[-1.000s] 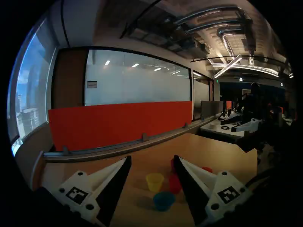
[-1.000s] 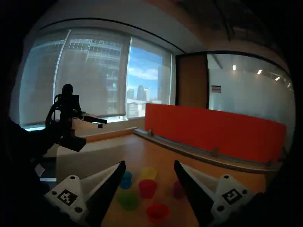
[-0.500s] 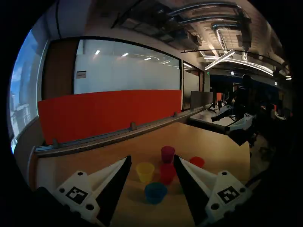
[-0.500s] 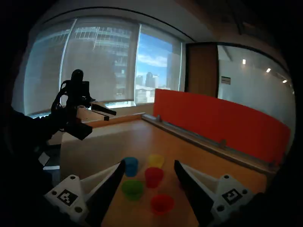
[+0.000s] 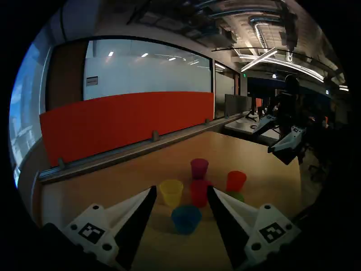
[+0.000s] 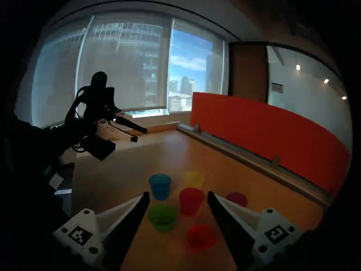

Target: Pour water

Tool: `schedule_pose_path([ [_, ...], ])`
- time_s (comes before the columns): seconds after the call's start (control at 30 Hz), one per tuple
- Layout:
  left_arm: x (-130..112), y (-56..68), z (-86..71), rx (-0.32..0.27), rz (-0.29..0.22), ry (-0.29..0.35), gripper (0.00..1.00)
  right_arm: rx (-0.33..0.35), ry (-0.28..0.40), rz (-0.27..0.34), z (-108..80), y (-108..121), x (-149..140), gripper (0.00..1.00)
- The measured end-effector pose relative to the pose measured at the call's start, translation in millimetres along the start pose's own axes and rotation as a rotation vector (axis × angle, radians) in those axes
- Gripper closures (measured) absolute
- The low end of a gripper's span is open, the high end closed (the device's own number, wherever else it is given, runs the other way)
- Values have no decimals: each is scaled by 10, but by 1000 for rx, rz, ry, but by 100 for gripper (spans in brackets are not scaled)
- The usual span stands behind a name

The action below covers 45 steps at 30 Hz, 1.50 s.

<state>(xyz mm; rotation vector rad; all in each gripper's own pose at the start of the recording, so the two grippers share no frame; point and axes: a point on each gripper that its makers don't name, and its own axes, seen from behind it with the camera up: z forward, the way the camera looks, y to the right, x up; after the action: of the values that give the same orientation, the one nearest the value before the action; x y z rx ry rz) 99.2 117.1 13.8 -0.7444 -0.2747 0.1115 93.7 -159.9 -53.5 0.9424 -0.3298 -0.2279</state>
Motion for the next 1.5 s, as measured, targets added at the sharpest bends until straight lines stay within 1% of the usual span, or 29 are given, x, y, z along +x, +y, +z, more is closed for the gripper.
schedule_pose_path([
  [0.2,-206,-8,108,-8,7,-40,18,9,-46,-9,110,-18,-210,1],
  [0.4,-401,-6,180,-12,15,-70,18,12,-78,-21,230,-42,-387,1],
  [0.7,-692,81,261,-32,18,-109,18,11,-117,-33,357,-70,-623,1],
  [0.8,-789,128,279,-43,18,-124,18,12,-129,-44,390,-88,-694,1],
  [1.0,-945,172,309,-44,31,-149,18,14,-146,-64,456,-128,-821,0],
  [1.27,-1164,184,339,-42,51,-192,18,28,-160,-52,544,-168,-935,1],
  [1.5,-1309,168,384,-40,62,-226,18,42,-167,-50,629,-209,-990,1],
])
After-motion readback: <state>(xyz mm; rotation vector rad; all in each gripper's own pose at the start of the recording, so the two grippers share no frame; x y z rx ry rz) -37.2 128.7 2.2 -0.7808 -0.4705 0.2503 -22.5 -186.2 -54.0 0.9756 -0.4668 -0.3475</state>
